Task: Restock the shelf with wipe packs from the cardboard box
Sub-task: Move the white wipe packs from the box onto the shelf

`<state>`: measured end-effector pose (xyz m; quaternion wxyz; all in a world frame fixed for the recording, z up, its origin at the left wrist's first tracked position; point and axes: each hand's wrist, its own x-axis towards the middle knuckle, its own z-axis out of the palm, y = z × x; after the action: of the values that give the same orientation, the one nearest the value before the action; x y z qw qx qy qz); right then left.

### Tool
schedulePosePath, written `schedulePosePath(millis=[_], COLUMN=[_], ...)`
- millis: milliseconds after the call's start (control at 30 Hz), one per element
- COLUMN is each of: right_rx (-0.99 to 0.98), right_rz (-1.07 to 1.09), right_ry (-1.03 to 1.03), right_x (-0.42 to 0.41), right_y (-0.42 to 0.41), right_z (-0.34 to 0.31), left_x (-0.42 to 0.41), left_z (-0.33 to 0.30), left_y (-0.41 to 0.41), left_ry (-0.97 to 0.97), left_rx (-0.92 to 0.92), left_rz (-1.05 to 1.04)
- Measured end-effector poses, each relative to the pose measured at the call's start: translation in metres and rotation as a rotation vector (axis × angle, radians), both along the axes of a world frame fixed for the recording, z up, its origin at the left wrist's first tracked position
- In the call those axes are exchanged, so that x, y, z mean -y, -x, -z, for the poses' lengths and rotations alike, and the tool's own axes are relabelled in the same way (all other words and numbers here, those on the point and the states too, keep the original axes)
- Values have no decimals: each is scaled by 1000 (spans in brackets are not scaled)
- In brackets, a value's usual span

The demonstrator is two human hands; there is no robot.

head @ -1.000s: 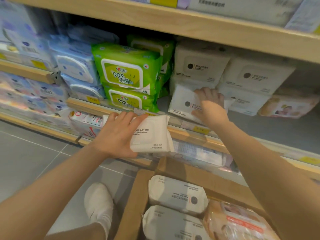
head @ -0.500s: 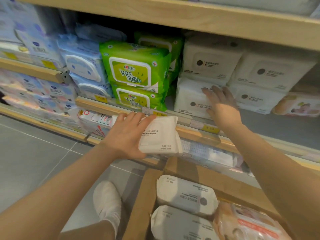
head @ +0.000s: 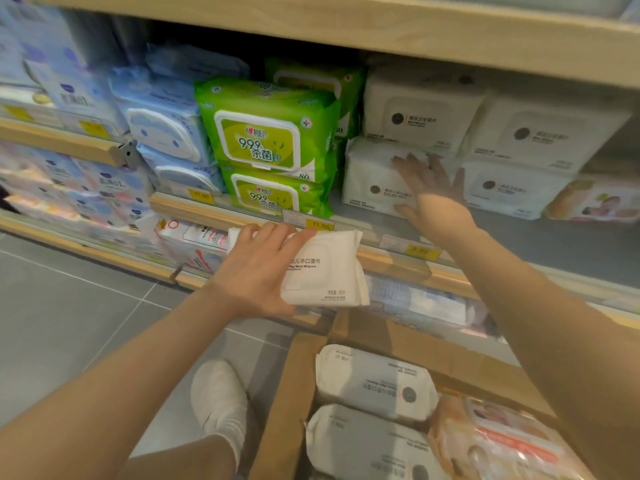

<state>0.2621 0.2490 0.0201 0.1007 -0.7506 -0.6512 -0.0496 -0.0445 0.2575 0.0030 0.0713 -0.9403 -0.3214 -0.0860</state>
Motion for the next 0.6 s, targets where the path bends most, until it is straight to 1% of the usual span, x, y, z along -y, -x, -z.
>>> schedulePosePath(millis=[33, 67, 100, 200, 233, 300, 400, 533, 600], right_rx=[-20, -84, -214, -797, -953, -1148, -1351, -1482, -1491], right_rz=[-42, -84, -116, -126, -101, -52, 28, 180, 221], right_ry=[-20, -38, -35, 87, 122, 150, 143, 33, -32], right_x=[16, 36, 55, 110, 126, 149, 174, 205, 219], right_y=[5, 12, 18, 38, 44, 50, 51, 43, 39], right_z=[-1, -3, -4, -10, -11, -7, -6, -7, -12], left_x=[6, 13, 20, 44, 52, 70, 100, 123, 125], left_z=[-2, -4, -6, -9, -9, -8, -11, -11, -14], left_y=[-3, -6, -11, -27, -34, -46, -64, -79, -85], left_ry=[2, 6, 11, 18, 7, 1, 29, 56, 59], left_rx=[16, 29, 42, 68, 69, 79, 128, 145, 165], left_rz=[14, 28, 42, 103, 129, 158, 185, 233, 284])
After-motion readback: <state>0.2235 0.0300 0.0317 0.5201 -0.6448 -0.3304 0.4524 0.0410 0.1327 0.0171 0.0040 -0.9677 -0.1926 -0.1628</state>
